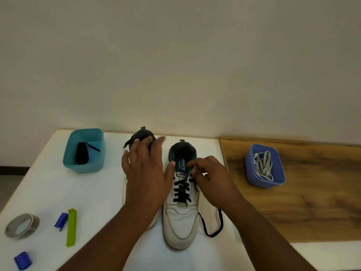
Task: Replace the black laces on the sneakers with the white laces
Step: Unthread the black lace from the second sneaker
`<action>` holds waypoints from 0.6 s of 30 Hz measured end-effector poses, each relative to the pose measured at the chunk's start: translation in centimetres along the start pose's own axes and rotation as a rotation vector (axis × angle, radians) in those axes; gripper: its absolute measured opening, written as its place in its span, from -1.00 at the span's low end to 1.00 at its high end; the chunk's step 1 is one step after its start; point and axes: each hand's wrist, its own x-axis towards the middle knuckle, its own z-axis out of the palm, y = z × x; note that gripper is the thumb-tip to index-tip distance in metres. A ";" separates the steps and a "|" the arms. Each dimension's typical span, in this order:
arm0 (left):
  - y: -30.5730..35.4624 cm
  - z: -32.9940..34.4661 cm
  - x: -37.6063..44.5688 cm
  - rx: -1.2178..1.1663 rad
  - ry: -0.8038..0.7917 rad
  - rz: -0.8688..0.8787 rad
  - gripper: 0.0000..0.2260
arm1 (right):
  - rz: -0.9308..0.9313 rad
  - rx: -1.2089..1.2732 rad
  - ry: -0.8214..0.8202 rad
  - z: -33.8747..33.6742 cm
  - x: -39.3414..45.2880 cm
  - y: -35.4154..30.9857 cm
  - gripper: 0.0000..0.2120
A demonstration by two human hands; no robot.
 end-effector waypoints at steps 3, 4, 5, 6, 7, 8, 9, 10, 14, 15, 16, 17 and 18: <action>-0.7 0.5 0.1 0.048 -0.101 0.104 -0.74 | -0.019 0.018 -0.022 0.0 -0.2 -0.1 -0.73; -0.7 0.8 -0.1 0.070 -0.146 0.125 -0.75 | -0.039 0.003 -0.036 0.0 -0.2 -0.2 -0.69; -0.7 1.0 -0.2 0.096 -0.183 0.138 -0.73 | -0.061 -0.034 -0.054 0.0 -0.3 -0.2 -0.66; -0.7 1.1 -0.2 0.120 -0.209 0.145 -0.69 | -0.082 -0.084 -0.070 0.0 -0.3 -0.3 -0.64; -0.7 1.0 -0.2 0.139 -0.224 0.146 -0.67 | -0.095 -0.134 -0.074 -0.1 -0.3 -0.4 -0.65; -0.9 0.9 -0.1 0.155 -0.225 0.145 -0.68 | -0.100 -0.173 -0.061 -0.2 -0.3 -0.4 -0.68; -1.1 0.7 0.1 0.166 -0.223 0.141 -0.69 | -0.100 -0.198 -0.037 -0.4 -0.2 -0.3 -0.73; -1.4 0.5 0.3 0.167 -0.221 0.129 -0.70 | -0.097 -0.209 -0.013 -0.6 -0.2 -0.2 -0.77; -2.2 -0.1 0.9 0.192 -0.266 0.070 -0.64 | -0.032 -0.147 0.003 -1.2 -0.1 0.5 -0.84; -2.3 -0.3 0.9 0.208 -0.278 0.055 -0.63 | -0.010 -0.142 -0.003 -1.3 -0.1 0.6 -0.85; -2.3 -0.4 1.0 0.221 -0.287 0.042 -0.63 | 0.009 -0.147 -0.006 -1.3 -0.1 0.5 -0.86; -2.3 -0.5 1.0 0.226 -0.293 0.028 -0.64 | 0.023 -0.151 -0.008 -1.4 0.0 0.5 -0.86; -2.3 -0.6 1.1 0.224 -0.295 0.015 -0.66 | 0.031 -0.152 -0.008 -1.4 0.0 0.4 -0.87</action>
